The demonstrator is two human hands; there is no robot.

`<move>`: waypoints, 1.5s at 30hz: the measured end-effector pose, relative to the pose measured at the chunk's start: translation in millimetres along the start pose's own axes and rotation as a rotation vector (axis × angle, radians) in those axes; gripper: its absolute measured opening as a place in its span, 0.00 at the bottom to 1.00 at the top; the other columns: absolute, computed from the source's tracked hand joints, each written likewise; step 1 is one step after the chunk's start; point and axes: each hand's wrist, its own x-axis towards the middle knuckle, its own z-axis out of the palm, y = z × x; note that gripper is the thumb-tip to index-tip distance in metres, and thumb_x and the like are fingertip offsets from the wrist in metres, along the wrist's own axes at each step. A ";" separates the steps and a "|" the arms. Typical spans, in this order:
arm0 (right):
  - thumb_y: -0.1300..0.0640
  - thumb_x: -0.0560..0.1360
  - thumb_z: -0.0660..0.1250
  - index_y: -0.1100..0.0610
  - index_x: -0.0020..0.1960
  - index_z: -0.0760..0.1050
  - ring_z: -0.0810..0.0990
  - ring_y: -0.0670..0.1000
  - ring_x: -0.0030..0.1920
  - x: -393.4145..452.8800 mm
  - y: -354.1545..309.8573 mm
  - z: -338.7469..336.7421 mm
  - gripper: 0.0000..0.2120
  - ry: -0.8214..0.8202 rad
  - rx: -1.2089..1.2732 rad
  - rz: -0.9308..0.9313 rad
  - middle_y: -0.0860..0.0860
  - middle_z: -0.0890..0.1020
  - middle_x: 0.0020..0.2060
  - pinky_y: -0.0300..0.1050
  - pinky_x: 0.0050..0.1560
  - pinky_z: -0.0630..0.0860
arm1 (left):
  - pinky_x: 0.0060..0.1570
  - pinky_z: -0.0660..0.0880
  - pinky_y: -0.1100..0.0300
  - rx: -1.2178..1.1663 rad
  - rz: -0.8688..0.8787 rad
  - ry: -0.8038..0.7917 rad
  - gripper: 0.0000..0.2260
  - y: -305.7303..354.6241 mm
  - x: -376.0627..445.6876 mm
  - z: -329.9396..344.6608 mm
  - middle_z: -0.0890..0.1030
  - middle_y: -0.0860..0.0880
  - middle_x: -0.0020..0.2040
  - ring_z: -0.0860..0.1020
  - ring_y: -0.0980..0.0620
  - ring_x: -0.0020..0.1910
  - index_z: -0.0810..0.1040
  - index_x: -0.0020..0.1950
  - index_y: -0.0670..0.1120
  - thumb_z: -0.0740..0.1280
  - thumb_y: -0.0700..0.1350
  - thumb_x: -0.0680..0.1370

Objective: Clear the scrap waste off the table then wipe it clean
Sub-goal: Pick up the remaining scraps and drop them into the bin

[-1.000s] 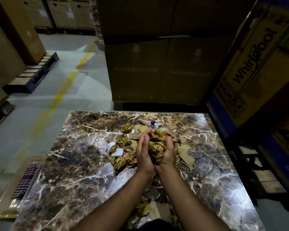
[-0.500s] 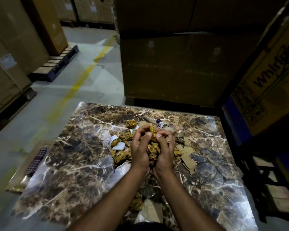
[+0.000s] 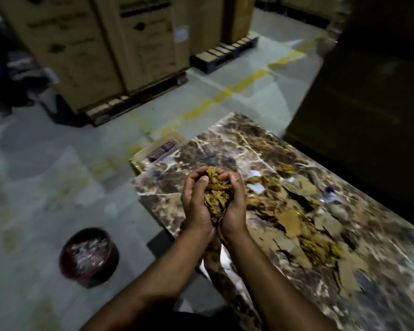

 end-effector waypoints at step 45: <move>0.47 0.83 0.54 0.52 0.52 0.72 0.79 0.45 0.48 -58.1 794.2 240.9 0.12 -0.932 -0.894 0.439 0.44 0.80 0.44 0.48 0.52 0.77 | 0.70 0.69 0.42 0.595 0.086 0.913 0.17 -108.2 246.1 -816.2 0.77 0.48 0.69 0.74 0.49 0.69 0.73 0.68 0.63 0.53 0.64 0.83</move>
